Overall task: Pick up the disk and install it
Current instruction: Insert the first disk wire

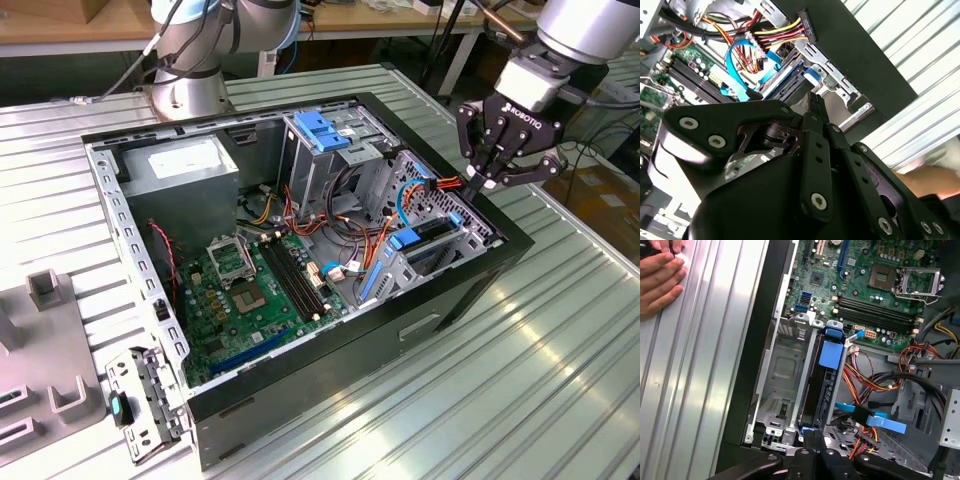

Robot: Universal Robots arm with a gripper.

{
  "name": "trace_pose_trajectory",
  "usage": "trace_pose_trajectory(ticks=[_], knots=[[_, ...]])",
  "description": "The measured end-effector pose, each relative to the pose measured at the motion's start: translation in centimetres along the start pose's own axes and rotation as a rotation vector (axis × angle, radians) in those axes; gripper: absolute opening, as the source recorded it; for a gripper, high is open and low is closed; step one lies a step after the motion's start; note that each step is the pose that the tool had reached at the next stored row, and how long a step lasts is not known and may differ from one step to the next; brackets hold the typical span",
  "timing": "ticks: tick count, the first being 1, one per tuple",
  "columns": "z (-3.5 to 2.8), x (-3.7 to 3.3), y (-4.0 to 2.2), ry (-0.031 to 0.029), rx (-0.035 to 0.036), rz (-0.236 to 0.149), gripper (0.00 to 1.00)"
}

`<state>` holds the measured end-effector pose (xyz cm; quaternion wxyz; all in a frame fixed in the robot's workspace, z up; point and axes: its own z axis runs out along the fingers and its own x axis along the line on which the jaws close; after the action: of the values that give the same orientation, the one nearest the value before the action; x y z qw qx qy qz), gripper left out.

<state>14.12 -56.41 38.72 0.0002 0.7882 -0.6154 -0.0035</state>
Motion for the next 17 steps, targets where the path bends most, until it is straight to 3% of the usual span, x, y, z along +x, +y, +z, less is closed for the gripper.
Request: trace_pose_trajectory(ticks=[3,11,17], knots=[[0.0,0.1,-0.44,0.0002,-0.0002,-0.037,0.11],[-0.01,0.01,-2.25,0.0005,-0.0004,-0.071,0.11],[0.01,0.06,-3.0,0.0006,-0.0005,-0.106,0.11]])
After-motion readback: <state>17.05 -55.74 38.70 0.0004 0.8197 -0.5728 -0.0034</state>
